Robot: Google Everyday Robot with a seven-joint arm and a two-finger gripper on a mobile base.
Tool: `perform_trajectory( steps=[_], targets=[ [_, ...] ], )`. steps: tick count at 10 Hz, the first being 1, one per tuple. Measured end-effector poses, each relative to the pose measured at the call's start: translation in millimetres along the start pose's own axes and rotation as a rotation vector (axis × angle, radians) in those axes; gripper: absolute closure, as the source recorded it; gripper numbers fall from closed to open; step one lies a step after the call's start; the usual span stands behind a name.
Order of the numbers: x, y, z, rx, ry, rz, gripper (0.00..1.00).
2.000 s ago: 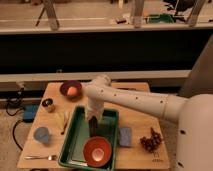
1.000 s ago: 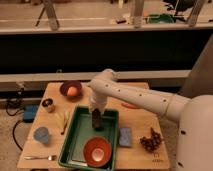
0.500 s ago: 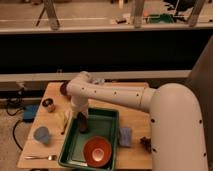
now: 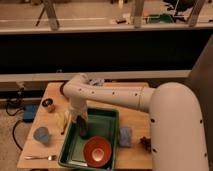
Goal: Wipe tray with eraser
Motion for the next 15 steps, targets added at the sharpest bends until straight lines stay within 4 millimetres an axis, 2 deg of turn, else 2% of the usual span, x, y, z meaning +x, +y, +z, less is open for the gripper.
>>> perform_trajectory(
  steps=[5,6,8,11,13,15],
  targets=[
    [-13,96,-18,-0.016,-0.034,0.085,1.0],
    [-10,110,-23,-0.01,-0.031,0.108,1.0],
    [-2,122,-26,0.007,-0.02,0.149,1.0],
    [19,121,-19,0.049,0.029,0.202,1.0],
    [29,98,-10,0.055,0.044,0.194,1.0],
    [36,61,-2,0.06,0.047,0.16,1.0]
  ],
)
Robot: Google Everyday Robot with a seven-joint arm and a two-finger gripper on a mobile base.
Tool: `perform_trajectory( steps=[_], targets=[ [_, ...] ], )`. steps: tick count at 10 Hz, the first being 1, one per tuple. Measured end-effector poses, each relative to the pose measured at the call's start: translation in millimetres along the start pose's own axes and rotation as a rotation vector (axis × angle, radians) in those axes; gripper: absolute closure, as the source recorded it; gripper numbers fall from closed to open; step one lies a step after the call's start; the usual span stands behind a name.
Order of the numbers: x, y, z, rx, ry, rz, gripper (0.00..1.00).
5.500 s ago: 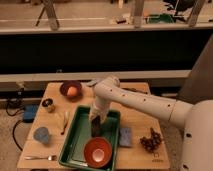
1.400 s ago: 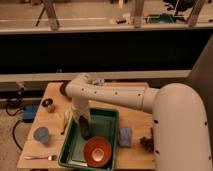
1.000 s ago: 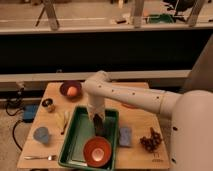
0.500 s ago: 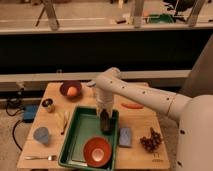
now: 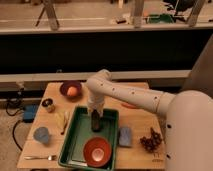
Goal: Wipe tray with eraser
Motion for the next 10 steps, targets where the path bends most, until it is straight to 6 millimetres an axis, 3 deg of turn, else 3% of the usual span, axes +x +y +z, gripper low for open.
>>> perform_trajectory(
  steps=[2,4,7,10],
  targets=[
    [-1,-41,10,0.006,-0.012,-0.044,1.0],
    [-6,-68,25,0.009,-0.061,-0.089,1.0],
    [-39,-72,32,0.018,-0.127,-0.163,1.0],
    [-59,-41,15,-0.016,-0.139,-0.184,1.0]
  ],
)
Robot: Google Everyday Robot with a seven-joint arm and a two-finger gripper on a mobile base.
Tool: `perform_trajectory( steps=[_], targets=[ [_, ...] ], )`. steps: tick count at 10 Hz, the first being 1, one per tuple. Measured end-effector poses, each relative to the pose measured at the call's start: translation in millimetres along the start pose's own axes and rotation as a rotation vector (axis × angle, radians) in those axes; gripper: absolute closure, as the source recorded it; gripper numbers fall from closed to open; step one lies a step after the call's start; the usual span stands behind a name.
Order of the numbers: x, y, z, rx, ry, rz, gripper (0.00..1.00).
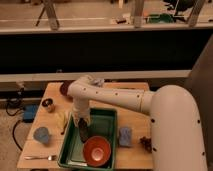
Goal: Wipe tray with eraser
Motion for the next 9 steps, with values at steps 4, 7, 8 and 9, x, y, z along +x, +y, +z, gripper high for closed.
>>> perform_trajectory(
  steps=[4,7,8,9],
  targets=[
    [-10,58,-15,-0.013,0.016,0.047,1.0],
    [20,79,-23,0.033,0.063,0.102,1.0],
    [27,76,-23,0.042,0.071,0.105,1.0],
    [35,68,-21,0.05,0.08,0.105,1.0]
  ],
)
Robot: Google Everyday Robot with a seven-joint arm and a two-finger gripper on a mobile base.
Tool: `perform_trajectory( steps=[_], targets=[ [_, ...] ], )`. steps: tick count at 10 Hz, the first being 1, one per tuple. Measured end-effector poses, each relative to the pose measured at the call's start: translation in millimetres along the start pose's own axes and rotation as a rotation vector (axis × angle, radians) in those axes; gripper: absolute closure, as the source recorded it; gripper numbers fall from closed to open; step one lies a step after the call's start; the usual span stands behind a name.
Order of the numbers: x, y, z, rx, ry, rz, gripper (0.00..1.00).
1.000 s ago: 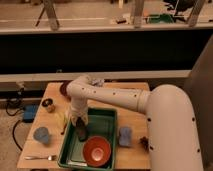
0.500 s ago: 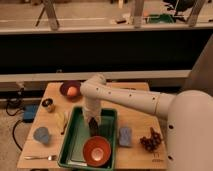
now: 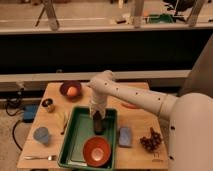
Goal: Wipe tray with eraser
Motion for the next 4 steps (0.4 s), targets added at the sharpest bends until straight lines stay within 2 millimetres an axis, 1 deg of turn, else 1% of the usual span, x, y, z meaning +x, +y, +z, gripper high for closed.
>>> perform_trajectory(
  steps=[2,4],
  targets=[
    [8,-32,10,0.01,0.005,-0.014,1.0],
    [10,-64,22,0.014,-0.004,-0.047,1.0]
  ],
)
